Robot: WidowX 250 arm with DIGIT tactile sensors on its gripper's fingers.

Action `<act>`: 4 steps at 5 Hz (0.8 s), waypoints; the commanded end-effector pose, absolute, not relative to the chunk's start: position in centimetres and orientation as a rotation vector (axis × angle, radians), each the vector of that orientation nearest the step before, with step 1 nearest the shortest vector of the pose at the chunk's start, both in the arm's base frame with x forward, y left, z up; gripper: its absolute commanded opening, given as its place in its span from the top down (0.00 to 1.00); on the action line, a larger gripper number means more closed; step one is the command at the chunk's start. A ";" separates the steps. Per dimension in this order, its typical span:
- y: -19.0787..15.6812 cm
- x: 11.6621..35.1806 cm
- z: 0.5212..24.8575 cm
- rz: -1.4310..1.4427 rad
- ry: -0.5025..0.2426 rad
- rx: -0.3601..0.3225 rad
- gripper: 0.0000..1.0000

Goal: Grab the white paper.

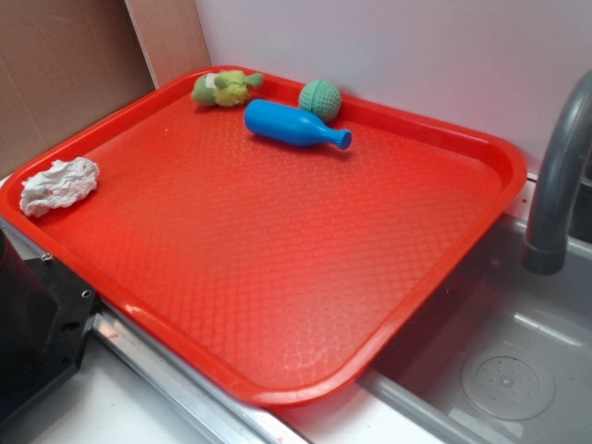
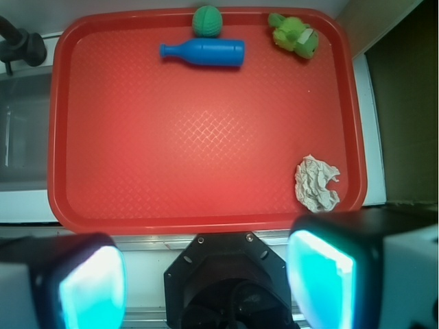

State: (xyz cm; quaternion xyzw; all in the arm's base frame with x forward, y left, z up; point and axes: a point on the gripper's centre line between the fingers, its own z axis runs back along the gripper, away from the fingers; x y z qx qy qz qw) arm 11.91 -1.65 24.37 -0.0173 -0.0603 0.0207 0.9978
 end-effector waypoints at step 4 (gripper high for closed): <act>8.0 13.1 10.8 0.110 -0.028 0.185 0.00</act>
